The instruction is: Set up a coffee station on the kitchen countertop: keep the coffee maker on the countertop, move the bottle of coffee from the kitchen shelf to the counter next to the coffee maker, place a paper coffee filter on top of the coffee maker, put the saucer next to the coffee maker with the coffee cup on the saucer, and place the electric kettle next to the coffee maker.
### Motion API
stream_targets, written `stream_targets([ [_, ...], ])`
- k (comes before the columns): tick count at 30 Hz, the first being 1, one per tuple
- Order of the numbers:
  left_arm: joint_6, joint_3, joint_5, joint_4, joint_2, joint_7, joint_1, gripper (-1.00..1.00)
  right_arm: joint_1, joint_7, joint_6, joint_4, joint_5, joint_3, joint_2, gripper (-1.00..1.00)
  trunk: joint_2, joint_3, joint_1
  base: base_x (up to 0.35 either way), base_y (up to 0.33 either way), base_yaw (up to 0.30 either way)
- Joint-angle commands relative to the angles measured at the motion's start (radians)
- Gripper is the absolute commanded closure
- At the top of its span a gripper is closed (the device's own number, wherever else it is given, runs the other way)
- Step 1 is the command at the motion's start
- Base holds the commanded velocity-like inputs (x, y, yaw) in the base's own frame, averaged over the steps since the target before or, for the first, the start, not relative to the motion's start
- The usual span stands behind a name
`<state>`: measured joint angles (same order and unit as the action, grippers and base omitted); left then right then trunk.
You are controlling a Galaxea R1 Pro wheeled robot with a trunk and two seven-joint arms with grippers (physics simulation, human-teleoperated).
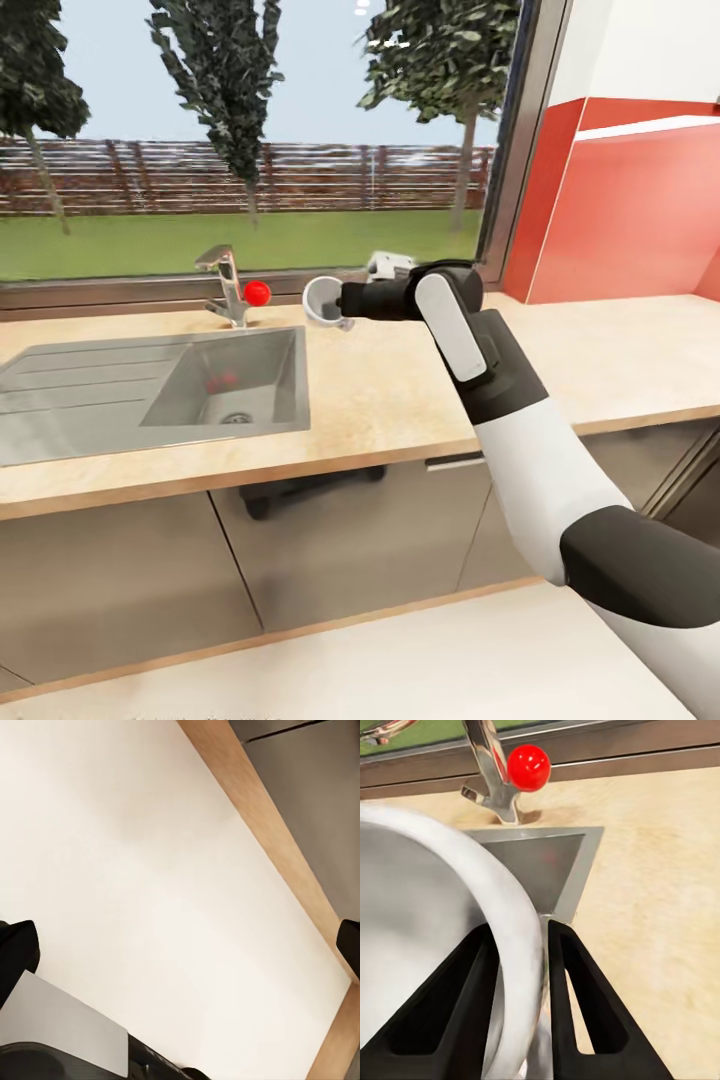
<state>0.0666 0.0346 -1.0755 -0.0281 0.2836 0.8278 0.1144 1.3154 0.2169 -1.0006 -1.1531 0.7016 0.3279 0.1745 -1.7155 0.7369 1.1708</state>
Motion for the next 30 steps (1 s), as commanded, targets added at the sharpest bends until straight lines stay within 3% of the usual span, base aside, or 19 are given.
stream_targets([
  [1,0.007,0.004,-0.008,0.001,0.000,0.004,0.001,-1.00,0.001,0.010,-0.002,-0.001,0.010,0.005,0.000,1.00,0.000,0.001,0.000,0.000,0.010,0.082],
  [9,0.007,0.004,-0.008,0.001,0.000,0.004,0.001,-1.00,0.001,0.010,-0.003,0.000,0.013,0.029,0.000,1.00,0.000,0.001,0.000,0.000,0.003,0.025],
  [15,0.007,0.004,-0.008,0.001,0.000,0.004,0.001,-1.00,0.001,0.010,-0.004,-0.001,0.065,0.044,0.000,1.00,0.000,0.001,0.000,0.000,0.000,0.002],
  [18,0.007,0.004,-0.008,0.001,0.000,0.004,0.001,-1.00,0.009,0.009,-0.006,0.008,0.084,0.093,0.000,1.00,0.000,0.001,0.000,0.000,0.000,0.000],
  [19,0.007,0.004,-0.008,0.001,0.000,0.004,0.001,-1.00,0.028,0.008,-0.007,0.050,0.131,0.145,0.000,1.00,0.000,0.001,0.000,0.000,0.000,0.000],
  [21,0.007,0.004,-0.008,0.001,0.000,0.004,0.001,-1.00,0.038,0.008,-0.007,0.073,0.174,0.156,0.000,1.00,0.000,0.001,0.000,0.000,0.000,0.000],
  [22,0.007,0.004,-0.008,0.001,0.000,0.004,0.001,-1.00,0.049,0.008,-0.008,0.093,0.216,0.166,0.000,1.00,0.000,0.001,0.000,0.000,0.000,0.000],
  [27,0.007,0.004,-0.008,0.001,0.000,0.004,0.001,-1.00,0.071,0.008,-0.009,0.121,0.280,0.198,0.000,1.00,0.000,0.001,0.000,0.000,0.000,0.000],
  [30,0.007,0.004,-0.008,0.001,0.000,0.004,0.001,-1.00,0.078,0.009,-0.009,0.126,0.295,0.207,0.000,1.00,0.000,0.001,0.000,0.000,0.000,0.000],
])
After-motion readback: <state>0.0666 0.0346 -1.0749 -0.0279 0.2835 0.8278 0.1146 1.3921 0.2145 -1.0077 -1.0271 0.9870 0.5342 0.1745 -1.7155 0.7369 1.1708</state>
